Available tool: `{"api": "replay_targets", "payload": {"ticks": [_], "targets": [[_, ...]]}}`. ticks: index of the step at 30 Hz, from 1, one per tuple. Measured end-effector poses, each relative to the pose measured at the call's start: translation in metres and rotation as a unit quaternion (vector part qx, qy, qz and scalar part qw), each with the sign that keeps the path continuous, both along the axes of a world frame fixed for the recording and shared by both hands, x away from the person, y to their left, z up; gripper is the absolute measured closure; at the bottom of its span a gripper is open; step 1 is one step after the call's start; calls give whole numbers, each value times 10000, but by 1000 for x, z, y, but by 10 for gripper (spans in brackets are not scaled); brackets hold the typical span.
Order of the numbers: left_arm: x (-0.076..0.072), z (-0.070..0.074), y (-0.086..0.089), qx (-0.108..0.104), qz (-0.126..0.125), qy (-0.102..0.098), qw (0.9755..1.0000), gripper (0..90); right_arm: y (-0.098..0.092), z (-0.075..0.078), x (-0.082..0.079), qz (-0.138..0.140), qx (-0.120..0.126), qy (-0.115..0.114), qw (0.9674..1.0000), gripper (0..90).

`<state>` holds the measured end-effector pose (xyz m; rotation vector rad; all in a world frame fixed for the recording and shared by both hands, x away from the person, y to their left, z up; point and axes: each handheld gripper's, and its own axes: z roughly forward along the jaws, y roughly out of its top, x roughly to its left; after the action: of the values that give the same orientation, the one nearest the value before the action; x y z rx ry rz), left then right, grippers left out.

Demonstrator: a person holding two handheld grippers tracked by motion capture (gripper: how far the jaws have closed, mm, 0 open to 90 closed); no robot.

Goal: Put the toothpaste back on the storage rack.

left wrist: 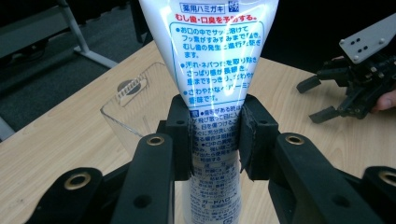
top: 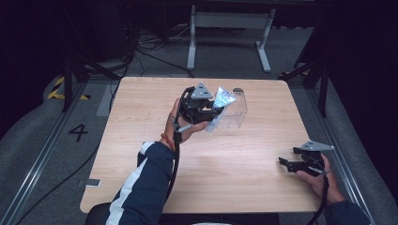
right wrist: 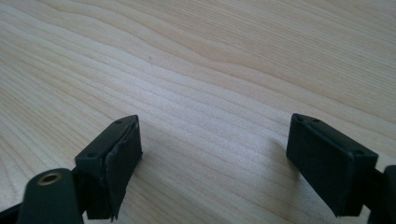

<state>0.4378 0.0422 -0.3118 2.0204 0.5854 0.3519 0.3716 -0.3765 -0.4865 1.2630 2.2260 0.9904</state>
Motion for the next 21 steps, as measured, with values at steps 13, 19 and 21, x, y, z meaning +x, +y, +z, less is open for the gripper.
{"api": "replay_targets", "payload": {"ticks": [13,19,21], "targets": [[17,5,-11,-264,-64,-205,9994,695,0,0,0,0,1,0,10000,181],[29,4,-17,-276,-34,-230,9993,695,0,0,0,-1,1,2,10000,181],[33,4,-19,-300,-31,-238,9993,695,0,0,0,-1,1,1,10000,181]]}}
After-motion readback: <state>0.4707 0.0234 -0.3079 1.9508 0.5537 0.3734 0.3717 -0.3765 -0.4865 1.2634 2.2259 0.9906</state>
